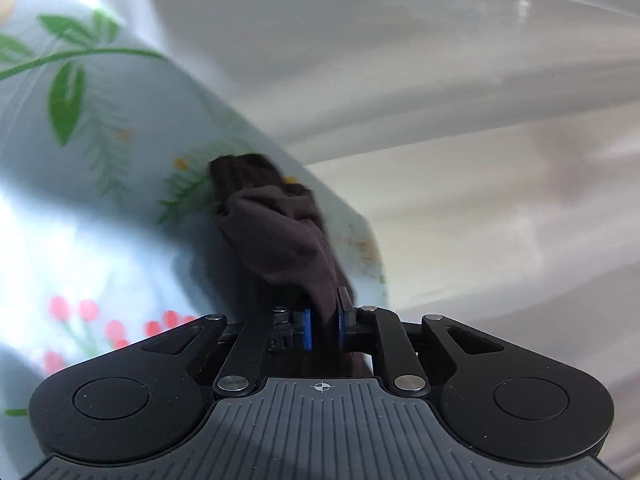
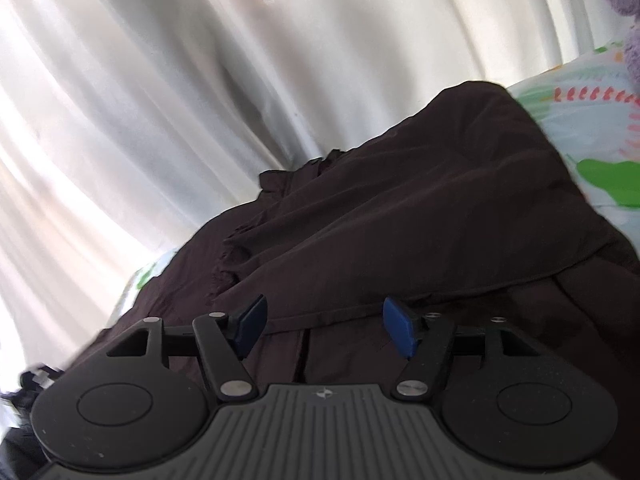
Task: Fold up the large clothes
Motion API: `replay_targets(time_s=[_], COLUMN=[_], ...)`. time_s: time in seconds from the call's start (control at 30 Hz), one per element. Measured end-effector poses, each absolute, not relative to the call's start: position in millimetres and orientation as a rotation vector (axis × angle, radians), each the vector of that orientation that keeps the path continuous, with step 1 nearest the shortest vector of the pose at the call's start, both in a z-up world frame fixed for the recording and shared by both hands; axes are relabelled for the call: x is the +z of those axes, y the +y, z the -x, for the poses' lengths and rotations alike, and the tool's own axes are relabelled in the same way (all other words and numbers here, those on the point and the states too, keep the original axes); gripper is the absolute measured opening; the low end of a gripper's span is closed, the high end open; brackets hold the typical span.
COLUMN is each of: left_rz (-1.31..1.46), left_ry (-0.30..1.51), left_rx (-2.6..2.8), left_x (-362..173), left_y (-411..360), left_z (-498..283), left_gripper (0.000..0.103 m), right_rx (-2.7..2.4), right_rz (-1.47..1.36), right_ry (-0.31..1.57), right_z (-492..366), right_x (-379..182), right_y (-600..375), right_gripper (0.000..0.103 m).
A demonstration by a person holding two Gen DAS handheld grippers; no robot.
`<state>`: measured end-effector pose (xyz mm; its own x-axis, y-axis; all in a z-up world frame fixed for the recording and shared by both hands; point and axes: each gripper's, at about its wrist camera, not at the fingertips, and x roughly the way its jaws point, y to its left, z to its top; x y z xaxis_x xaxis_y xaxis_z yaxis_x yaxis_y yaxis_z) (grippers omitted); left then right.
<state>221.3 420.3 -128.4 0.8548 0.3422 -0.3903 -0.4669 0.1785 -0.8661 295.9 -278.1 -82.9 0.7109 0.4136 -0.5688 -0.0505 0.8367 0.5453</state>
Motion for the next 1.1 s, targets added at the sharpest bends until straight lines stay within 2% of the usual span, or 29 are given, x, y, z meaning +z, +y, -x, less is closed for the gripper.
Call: replay_targets(time_s=[0.13,0.27,0.33,0.4,0.43,0.5,0.57,0.63,0.8,1.0,1.07,1.1], left_rz=[1.081,0.777,0.630,0.531,0.487,0.438,0.431,0.442,0.443,0.315,0.324,0.332], left_ry=[0.087,0.153,0.206,0.275,0.326,0.461,0.627,0.733,0.718,0.693,0.691,0.689], left_rx=[0.307,-0.002,-0.160,-0.281,-0.324,-0.374,-0.387,-0.352,-0.170,0.018,0.053,0.067], left_x=[-63,-1,11,4,-7,-33,-66,-90,-104,-104,-108,-111], left_y=[376,276,214,159,131,90,63,56,87,113,117,119], left_z=[-244,-280,-299,-317,-326,-342,-356,-360,-344,-341,-341,-341], left_gripper=[0.012,0.013,0.021,0.039,0.044,0.061,0.070,0.071,0.094,0.095,0.095,0.095], right_rx=[0.305,0.316,0.330,0.344,0.347,0.351,0.350,0.353,0.394,0.447,0.443,0.445], right_rz=[-0.600,-0.636,-0.637,-0.631,-0.627,-0.633,-0.659,-0.696,-0.788,-0.955,-1.002,-1.007], right_ry=[0.740,0.727,0.725,0.724,0.724,0.730,0.747,0.768,0.806,0.909,0.916,0.915], right_z=[-297,-299,-300,-301,-302,-305,-311,-318,-343,-386,-392,-395], right_x=[-83,-82,-81,-80,-79,-81,-85,-90,-101,-127,-131,-131], right_y=[-280,-279,-277,-276,-277,-279,-283,-287,-280,-252,-245,-241], right_gripper=[0.066,0.066,0.066,0.066,0.066,0.066,0.066,0.066,0.065,0.063,0.052,0.042])
